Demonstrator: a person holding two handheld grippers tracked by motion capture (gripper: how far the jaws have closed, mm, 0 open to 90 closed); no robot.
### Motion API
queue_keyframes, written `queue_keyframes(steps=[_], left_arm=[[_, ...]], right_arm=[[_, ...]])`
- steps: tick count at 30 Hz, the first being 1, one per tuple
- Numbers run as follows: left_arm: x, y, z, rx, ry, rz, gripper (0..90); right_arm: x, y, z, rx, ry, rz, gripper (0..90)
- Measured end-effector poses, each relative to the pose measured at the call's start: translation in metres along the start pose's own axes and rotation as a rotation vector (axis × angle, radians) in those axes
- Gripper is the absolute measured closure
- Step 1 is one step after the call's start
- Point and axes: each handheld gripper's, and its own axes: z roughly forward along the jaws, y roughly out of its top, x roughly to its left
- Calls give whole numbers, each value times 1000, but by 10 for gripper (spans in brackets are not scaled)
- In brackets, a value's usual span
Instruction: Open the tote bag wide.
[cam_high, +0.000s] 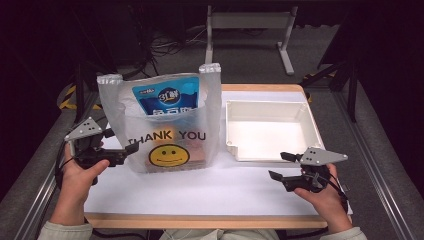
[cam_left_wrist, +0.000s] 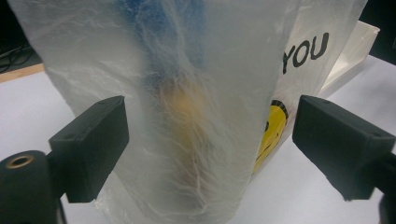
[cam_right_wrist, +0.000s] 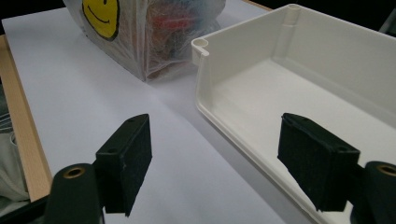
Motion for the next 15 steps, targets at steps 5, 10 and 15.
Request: queue_keyframes(steps=[5, 10, 15], left_arm=[[1, -1, 6, 13, 16, -27, 176], [5, -4, 6, -6, -5, -20, 271], [5, -5, 9, -4, -12, -13, 347]], right_arm=[[0, -1, 2, 5, 5, 2, 268], [1, -1, 3, 9, 6, -1, 268], [1, -1, 5, 11, 11, -3, 268]])
